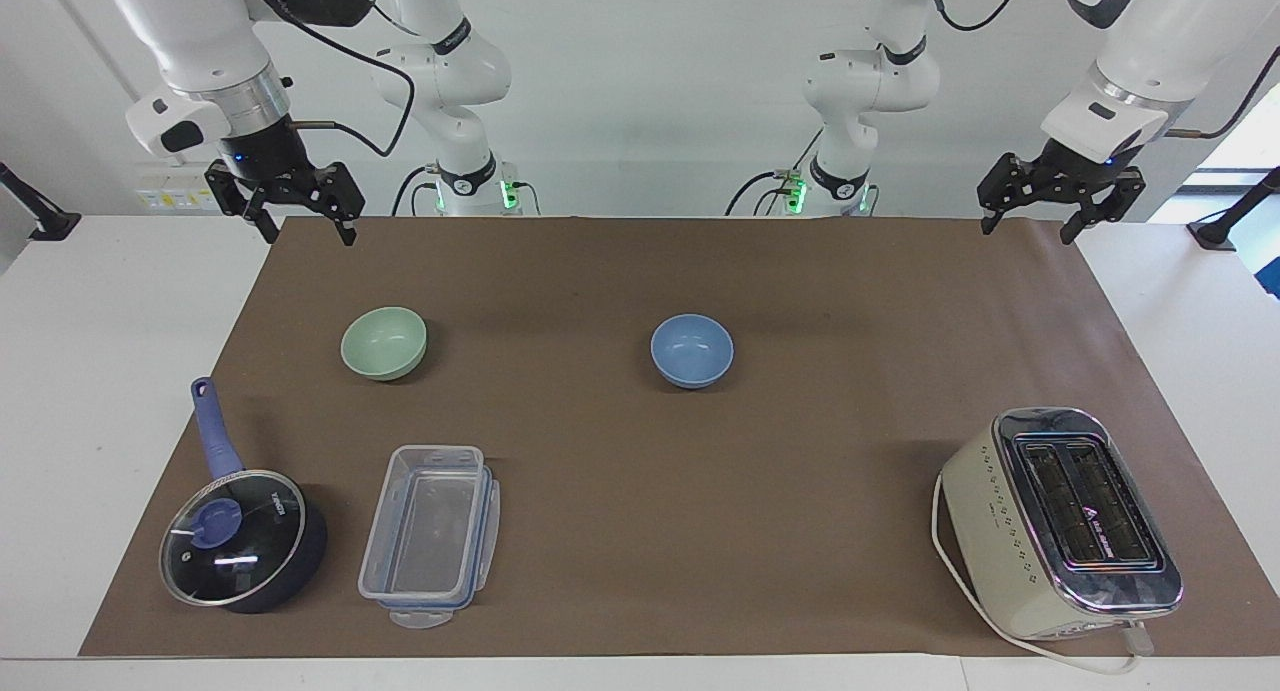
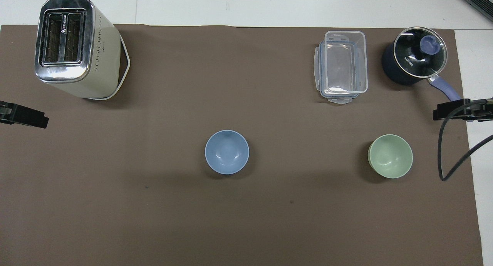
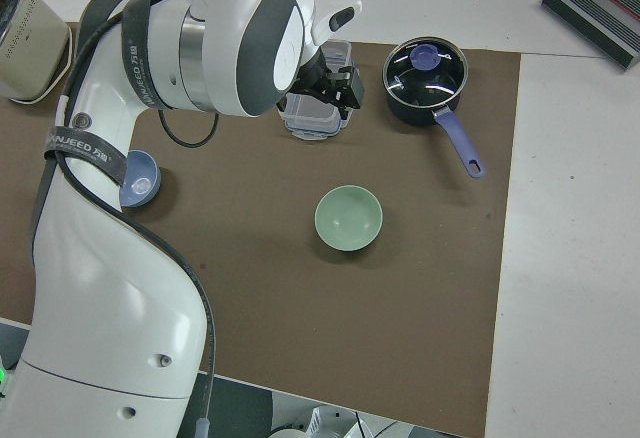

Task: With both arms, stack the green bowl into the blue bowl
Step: 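Reach the right gripper to the green bowl rim and grasp it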

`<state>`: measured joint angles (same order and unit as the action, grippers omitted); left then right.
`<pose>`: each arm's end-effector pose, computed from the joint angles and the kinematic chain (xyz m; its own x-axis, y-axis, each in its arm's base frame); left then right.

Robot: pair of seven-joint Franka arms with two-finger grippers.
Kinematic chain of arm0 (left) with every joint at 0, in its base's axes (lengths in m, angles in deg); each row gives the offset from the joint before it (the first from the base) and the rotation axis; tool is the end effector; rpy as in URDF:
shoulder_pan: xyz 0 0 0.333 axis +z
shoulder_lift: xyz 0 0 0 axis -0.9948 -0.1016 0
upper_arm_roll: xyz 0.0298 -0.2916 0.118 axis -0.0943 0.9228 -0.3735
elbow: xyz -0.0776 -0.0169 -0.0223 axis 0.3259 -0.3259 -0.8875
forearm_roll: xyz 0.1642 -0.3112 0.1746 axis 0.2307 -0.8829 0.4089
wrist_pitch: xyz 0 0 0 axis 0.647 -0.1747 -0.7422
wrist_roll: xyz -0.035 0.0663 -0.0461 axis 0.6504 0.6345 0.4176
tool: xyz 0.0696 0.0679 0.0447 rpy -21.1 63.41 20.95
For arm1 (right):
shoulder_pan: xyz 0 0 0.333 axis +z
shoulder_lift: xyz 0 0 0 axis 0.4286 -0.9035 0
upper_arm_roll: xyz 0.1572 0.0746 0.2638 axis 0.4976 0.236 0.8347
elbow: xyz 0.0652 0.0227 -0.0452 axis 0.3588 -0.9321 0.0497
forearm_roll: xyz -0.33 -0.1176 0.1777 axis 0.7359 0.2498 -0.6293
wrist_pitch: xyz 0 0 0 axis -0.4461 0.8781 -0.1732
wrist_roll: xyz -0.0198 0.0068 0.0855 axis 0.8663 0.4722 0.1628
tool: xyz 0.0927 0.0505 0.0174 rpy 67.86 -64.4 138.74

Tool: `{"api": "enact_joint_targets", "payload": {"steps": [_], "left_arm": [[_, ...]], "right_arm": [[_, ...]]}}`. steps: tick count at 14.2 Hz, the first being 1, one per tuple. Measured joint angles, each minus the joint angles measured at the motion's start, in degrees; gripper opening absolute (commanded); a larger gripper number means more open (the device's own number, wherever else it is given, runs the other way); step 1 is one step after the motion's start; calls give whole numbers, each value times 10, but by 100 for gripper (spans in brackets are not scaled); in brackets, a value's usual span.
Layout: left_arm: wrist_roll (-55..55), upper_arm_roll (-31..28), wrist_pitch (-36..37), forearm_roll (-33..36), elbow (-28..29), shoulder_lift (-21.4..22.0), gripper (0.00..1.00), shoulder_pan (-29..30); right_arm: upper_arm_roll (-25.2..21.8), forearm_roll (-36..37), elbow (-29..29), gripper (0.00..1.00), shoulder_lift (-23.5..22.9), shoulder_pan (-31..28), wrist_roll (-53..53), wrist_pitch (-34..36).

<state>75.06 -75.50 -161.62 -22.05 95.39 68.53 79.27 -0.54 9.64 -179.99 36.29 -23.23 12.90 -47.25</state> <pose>0.5438 -0.0233 0.6465 0.9760 -0.2172 -0.0183 -0.2172 -0.9761 0.0026 0.5477 -0.0363 0.6147 0.9970 -0.0454 0.0628 -0.0457 -0.9989 0.0036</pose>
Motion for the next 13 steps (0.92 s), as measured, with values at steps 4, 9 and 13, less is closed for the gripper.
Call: {"api": "enact_joint_targets", "payload": {"steps": [4,9,13], "left_arm": [[-17,1,0,0,1,2,100,0],[-19,1,1,0,1,3,100,0],[-19,1,1,0,1,3,100,0]], "right_arm": [[-1,0,-54,100,-31,-3,-12,-62],[-1,0,-128,100,-94,-30,-111,-182],[-2,0,-201,100,-107,-57,-166,-251]]}}
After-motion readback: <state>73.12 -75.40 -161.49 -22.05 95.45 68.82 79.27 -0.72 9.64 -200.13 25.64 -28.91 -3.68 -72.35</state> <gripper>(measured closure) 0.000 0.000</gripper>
